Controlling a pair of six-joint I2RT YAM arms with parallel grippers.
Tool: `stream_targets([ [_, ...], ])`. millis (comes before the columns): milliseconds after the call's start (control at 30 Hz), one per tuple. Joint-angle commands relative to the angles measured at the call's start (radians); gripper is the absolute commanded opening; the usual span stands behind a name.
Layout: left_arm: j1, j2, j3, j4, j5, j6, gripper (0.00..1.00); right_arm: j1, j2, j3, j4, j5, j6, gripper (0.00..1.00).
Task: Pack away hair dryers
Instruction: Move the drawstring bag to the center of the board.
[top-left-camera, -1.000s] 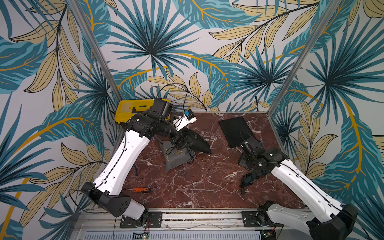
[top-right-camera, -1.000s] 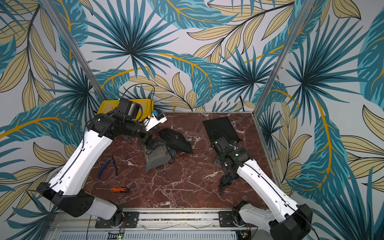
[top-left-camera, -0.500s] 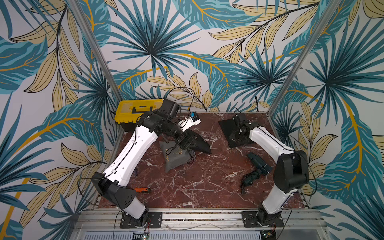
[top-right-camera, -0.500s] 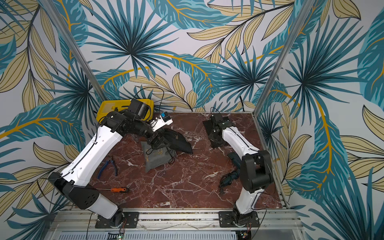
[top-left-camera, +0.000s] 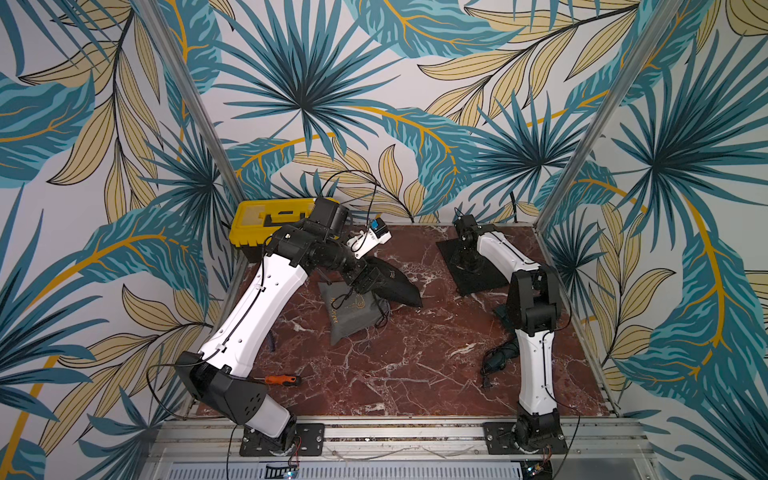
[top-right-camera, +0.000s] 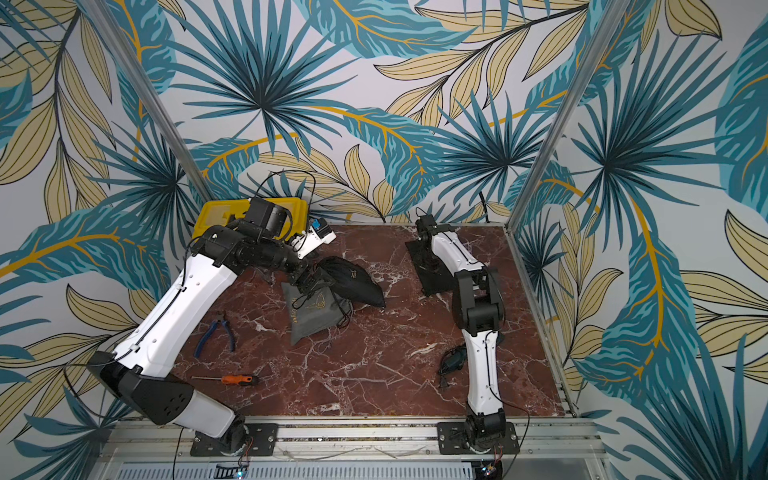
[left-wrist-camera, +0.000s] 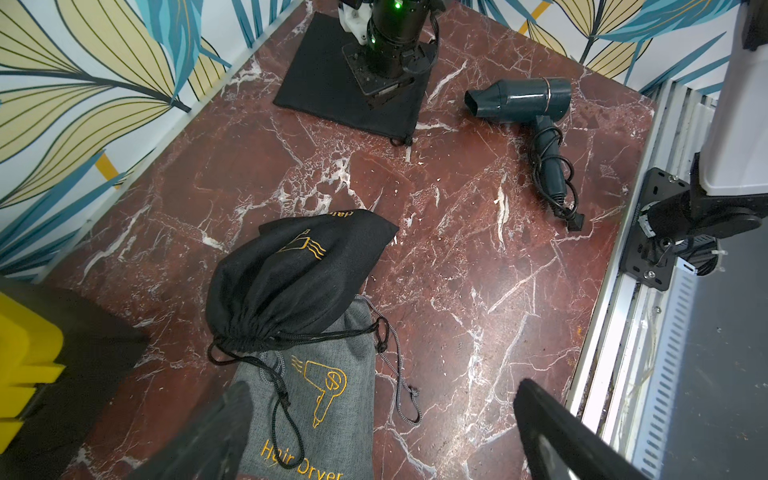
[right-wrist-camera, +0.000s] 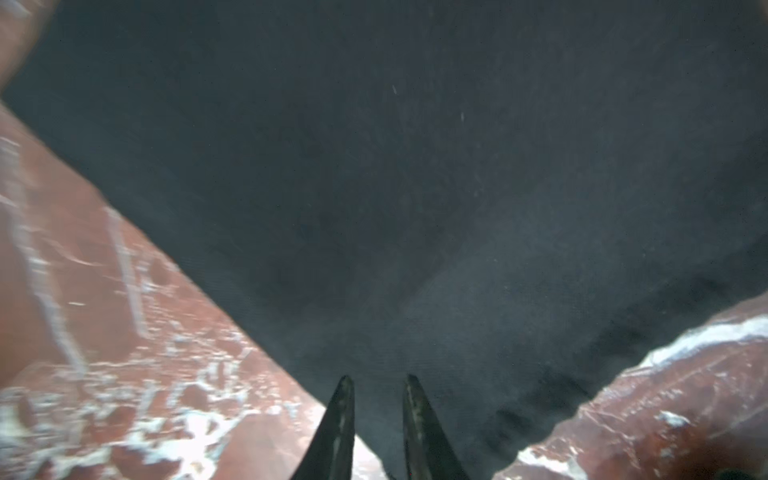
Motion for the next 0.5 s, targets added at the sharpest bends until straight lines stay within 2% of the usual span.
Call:
stream_targets([
  [0, 0.007, -0.014, -0.036, 0.029, -0.003, -0.007, 0.99, -0.005, 0.037, 0.017, -0.107, 0.013, -0.038, 0.24],
  [267, 0.008, -0.012, -0.052, 0.040, 0.013, -0.013, 0.99, -0.003, 0.077, 0.016, -0.159, -0.009, -0.059, 0.24],
  [467, 0.007, -0.011, -0.045, 0.041, 0.013, -0.009, 0.99, 0.023, 0.059, -0.054, -0.161, -0.094, -0.085, 0.25],
])
